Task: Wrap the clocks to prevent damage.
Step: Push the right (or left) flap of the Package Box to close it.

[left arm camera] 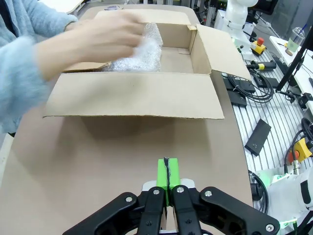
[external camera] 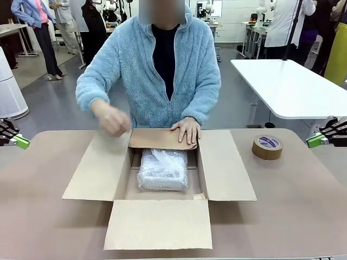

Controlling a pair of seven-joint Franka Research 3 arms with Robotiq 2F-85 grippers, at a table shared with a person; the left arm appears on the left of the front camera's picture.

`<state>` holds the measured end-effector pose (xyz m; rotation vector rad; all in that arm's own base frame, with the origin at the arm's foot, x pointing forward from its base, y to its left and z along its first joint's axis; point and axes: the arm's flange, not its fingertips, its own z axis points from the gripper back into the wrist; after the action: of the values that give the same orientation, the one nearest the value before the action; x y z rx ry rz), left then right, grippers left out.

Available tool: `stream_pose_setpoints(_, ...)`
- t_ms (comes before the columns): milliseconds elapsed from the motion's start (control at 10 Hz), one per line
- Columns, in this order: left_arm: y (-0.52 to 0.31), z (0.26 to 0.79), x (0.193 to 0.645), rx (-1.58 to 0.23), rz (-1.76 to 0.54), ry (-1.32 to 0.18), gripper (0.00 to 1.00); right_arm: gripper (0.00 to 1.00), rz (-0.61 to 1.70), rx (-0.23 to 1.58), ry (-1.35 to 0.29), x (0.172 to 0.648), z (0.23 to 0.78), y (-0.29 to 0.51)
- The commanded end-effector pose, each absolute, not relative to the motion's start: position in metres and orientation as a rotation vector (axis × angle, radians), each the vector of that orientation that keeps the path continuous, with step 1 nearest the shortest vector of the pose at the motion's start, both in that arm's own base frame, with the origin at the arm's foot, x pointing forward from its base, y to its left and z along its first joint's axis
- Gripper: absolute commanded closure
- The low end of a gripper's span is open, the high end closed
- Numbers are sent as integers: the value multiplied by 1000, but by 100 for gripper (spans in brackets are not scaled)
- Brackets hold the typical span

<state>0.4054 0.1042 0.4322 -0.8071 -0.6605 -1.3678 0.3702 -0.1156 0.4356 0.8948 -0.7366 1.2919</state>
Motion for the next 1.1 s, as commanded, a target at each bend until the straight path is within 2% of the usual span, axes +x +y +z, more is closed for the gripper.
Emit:
stream_pose_setpoints(0,104,432,405,-815,-1362,-669,100,99,1287,903,-737,370,436,-116)
stream_pose_setpoints(1000,104,432,405,-815,-1362,-669,100,99,1287,903,-737,370,436,-116)
